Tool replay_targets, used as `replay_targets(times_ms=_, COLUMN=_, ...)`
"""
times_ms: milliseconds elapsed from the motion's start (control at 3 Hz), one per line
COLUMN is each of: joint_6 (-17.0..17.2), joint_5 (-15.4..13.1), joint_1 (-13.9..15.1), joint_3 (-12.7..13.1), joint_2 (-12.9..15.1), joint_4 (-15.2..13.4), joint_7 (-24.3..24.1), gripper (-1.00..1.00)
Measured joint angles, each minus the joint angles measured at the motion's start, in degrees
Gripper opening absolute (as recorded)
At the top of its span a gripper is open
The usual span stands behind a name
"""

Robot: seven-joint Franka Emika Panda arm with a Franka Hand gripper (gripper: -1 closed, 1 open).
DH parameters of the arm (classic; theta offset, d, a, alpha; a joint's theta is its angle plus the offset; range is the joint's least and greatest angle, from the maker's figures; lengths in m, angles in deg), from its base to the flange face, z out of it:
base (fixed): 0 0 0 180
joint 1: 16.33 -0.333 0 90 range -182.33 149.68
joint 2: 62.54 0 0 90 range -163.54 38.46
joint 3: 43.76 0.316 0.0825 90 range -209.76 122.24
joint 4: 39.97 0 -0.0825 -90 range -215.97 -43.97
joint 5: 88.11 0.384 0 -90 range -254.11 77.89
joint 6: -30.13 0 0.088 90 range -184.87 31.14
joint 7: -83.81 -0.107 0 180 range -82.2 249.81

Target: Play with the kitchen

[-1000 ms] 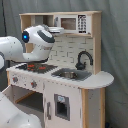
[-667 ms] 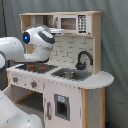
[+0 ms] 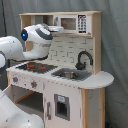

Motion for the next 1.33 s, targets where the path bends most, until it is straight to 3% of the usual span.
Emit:
replay_targets(times_ms=333, joint_6=2.5, joint_5=0.0, joint_1=2.7, joint_3=2.7, joint_2=0.0, joint_4=3.4, joint_7=0.0, gripper=1.00)
replay_targets(times_ms=667, joint_6=2.5, joint_5=0.0, joint_1=4.7, joint_3=4.1, joint_2=0.0, joint_4=4.4, joint_7=0.0, gripper=1.00)
replay_targets(times_ms=1000, joint_6=2.6, joint_5=0.0, joint_1=4.7, joint_3=4.1, joint_2=0.0, joint_4=4.4, joint_7=0.0, gripper=-1.00)
replay_targets(times_ms=1333, joint_6=2.2, joint_5=-0.1, joint_1=-1.5, joint_3=-0.4, joint_2=0.1, joint_4=0.5, joint_7=-0.9, gripper=-1.00)
